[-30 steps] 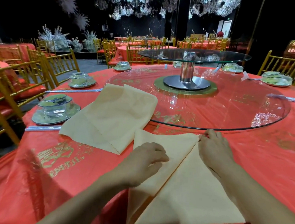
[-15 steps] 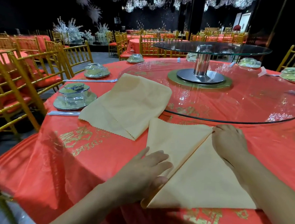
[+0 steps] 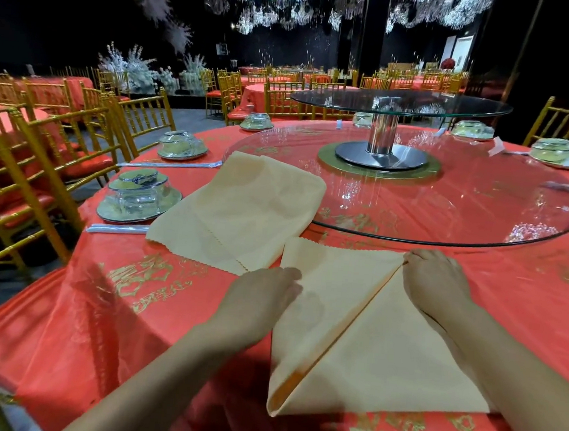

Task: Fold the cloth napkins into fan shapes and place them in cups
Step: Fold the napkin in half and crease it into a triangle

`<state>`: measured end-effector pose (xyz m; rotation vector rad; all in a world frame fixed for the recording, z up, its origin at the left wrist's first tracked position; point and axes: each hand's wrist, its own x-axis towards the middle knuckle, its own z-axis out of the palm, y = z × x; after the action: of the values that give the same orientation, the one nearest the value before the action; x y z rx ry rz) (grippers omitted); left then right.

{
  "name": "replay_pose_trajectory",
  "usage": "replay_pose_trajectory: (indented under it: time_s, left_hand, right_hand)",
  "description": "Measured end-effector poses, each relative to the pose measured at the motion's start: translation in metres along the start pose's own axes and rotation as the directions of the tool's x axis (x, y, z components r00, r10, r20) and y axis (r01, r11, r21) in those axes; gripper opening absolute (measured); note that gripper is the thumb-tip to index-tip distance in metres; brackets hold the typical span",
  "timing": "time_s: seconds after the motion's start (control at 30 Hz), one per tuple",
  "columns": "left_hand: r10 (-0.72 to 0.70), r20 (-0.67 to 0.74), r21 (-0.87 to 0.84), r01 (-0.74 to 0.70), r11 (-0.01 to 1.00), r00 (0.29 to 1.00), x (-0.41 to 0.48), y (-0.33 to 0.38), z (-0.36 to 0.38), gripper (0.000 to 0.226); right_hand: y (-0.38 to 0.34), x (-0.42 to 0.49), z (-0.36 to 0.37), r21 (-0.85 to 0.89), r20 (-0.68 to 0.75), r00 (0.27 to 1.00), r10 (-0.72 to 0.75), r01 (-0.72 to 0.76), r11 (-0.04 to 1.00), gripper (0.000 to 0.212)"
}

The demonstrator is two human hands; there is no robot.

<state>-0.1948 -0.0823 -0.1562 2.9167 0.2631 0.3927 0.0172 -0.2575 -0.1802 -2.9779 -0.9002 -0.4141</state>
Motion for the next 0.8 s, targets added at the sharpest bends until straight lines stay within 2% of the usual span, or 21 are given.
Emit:
replay_pose_trajectory:
  time_s: [0.1,0.17,0.2,0.23,0.27,0.33,0.37,0.47,0.57,0.63,0.7,0.73,0.8]
  left_hand:
    - [-0.052,0.01,0.15,0.05,0.987,0.999,0.026,-0.011,0.017,0.021]
    - [0.022,-0.029,0.206,-0.016,0.978,0.999,0.033,-0.014,0.024,0.003]
    - [0.043,-0.016,0.228,-0.038,0.973,0.999,0.034,-0.015,0.025,0.004]
    - [0.073,-0.013,0.251,-0.067,0.966,0.997,0.035,-0.02,0.026,0.013]
    - [0.04,0.065,0.236,-0.054,0.97,0.997,0.034,-0.023,0.025,0.03]
    - [-0.003,0.113,0.23,-0.024,0.973,0.994,0.032,-0.027,0.027,0.071]
    - [-0.061,0.17,0.246,0.018,0.969,0.984,0.031,-0.03,0.027,0.081]
    - [-0.142,0.264,0.289,0.062,0.955,0.954,0.036,-0.03,0.028,0.065]
    - [-0.142,0.302,0.23,0.072,0.97,0.943,0.037,-0.033,0.024,0.068]
    - [-0.101,0.246,0.174,0.059,0.983,0.964,0.034,-0.031,0.021,0.082]
    - [0.024,0.165,0.086,-0.038,0.996,0.986,0.027,-0.009,0.012,0.079]
    - [0.096,0.169,0.016,-0.1,0.995,0.981,0.023,0.01,0.008,0.077]
    - [0.209,0.275,-0.11,-0.185,0.977,0.939,0.011,0.048,0.005,0.077]
  right_hand:
    - [0.0,-0.001,0.001,0.002,0.0,1.0,0.009,-0.009,1.0,0.039]
    - [0.0,-0.001,0.002,0.018,0.006,1.0,0.017,-0.017,1.0,0.04]
    - [0.0,-0.001,0.003,0.02,0.006,1.0,0.018,-0.018,1.0,0.042]
    - [0.0,-0.001,0.003,0.02,0.005,1.0,0.018,-0.018,1.0,0.043]
    - [0.0,-0.001,0.004,0.024,0.002,1.0,0.018,-0.018,1.0,0.043]
    - [0.0,-0.001,0.005,0.032,-0.001,1.0,0.023,-0.023,0.999,0.043]
    - [0.0,-0.001,0.005,0.03,0.001,1.0,0.024,-0.024,0.999,0.043]
    - [0.001,0.0,0.005,0.03,0.001,1.0,0.023,-0.023,0.999,0.043]
    - [0.0,-0.001,0.004,0.05,0.006,0.999,0.037,-0.037,0.998,0.042]
    - [0.0,-0.001,0.005,0.055,0.008,0.999,0.036,-0.036,0.998,0.041]
    - [0.0,0.0,0.005,0.066,0.007,0.999,0.036,-0.037,0.997,0.04]
    - [0.0,0.0,0.004,0.077,0.012,0.999,0.039,-0.04,0.996,0.04]
    - [-0.001,0.0,0.002,0.089,0.017,0.999,0.036,-0.037,0.995,0.038]
